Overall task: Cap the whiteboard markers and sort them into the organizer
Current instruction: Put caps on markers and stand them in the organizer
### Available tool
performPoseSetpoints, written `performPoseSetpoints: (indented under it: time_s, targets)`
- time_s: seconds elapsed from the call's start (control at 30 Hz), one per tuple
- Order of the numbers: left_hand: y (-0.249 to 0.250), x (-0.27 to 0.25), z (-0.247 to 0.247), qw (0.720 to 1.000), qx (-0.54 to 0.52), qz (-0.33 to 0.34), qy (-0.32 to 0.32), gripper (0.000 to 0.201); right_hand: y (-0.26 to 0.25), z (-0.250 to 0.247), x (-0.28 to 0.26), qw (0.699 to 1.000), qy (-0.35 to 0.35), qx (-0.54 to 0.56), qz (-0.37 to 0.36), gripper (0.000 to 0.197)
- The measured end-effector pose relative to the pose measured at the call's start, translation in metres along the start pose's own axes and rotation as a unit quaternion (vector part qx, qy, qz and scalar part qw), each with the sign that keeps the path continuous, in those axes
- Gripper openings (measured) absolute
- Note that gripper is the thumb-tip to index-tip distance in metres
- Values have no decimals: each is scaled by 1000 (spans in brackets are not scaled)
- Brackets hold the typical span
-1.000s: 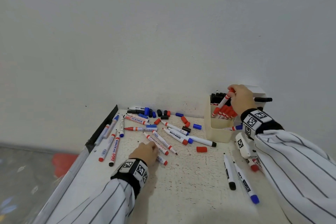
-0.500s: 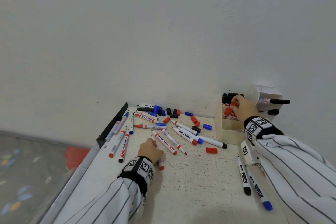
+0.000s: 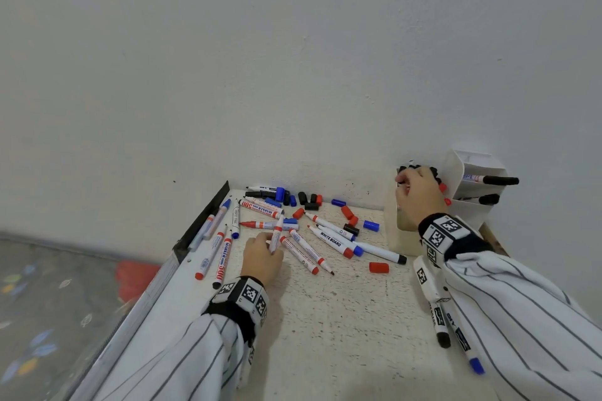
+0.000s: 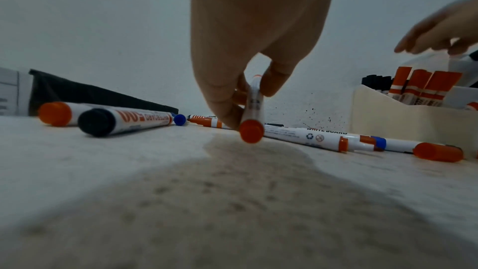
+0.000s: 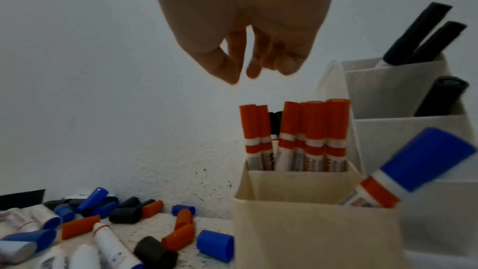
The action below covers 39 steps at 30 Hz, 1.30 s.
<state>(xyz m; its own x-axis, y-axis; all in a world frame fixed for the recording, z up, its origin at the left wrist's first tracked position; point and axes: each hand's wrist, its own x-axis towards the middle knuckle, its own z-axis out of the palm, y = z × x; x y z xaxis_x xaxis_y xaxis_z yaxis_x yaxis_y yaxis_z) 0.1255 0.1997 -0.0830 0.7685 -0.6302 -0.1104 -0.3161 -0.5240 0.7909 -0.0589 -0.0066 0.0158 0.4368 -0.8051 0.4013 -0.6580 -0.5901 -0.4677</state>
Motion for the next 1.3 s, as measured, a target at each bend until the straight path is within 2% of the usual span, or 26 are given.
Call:
performPoseSetpoints:
  time_s: [0.07, 0.17, 0.3, 0.47, 0.57, 0.7, 0.77, 0.83, 0.9, 0.97, 1.03, 1.1, 1.17, 1.3]
  targets:
    - [0, 1, 0, 1000, 7, 21, -4, 40, -13, 6, -2, 998, -29, 45, -18, 18]
    - [-1, 1, 3, 999, 12, 37, -22, 39, -28, 25, -3, 988, -141, 60, 15, 22]
    - [-4, 3, 11, 999, 4, 34, -28, 39, -37, 59, -4, 955, -292, 10, 61, 33]
    - [-7, 6, 13, 999, 5, 27, -32, 39, -31, 94, 0, 922, -368, -99, 67, 43]
    - [-10, 7, 16, 999, 7, 28, -34, 41, -28, 105, 3, 916, -372, -126, 85, 45]
    - [-10, 9, 16, 999, 6, 31, -32, 39, -25, 113, 6, 921, -351, -137, 94, 42]
    - [-9, 8, 17, 999, 4, 29, -30, 38, -27, 112, 9, 941, -305, -97, 108, 33]
    - [-8, 9, 18, 999, -5, 22, -31, 35, -29, 108, 10, 968, -219, 1, 124, 20]
    - [-6, 8, 18, 999, -21, 18, -37, 31, -34, 98, 9, 979, -149, 78, 114, 15]
    - [-4, 7, 17, 998, -26, 32, -45, 28, -42, 88, 6, 976, -154, 130, 87, 20]
    - [-2, 4, 15, 997, -21, 57, -39, 31, -49, 81, 1, 967, -199, 152, 49, 28]
    - [0, 1, 13, 997, -38, 65, -34, 32, -53, 77, -5, 962, -220, 159, 21, 24]
    - [1, -1, 12, 996, -52, 62, -36, 34, -57, 75, -13, 958, -212, 194, 14, 16]
    - [-1, -1, 11, 995, -47, 79, -27, 32, -64, 77, -30, 957, -192, 218, -25, 22]
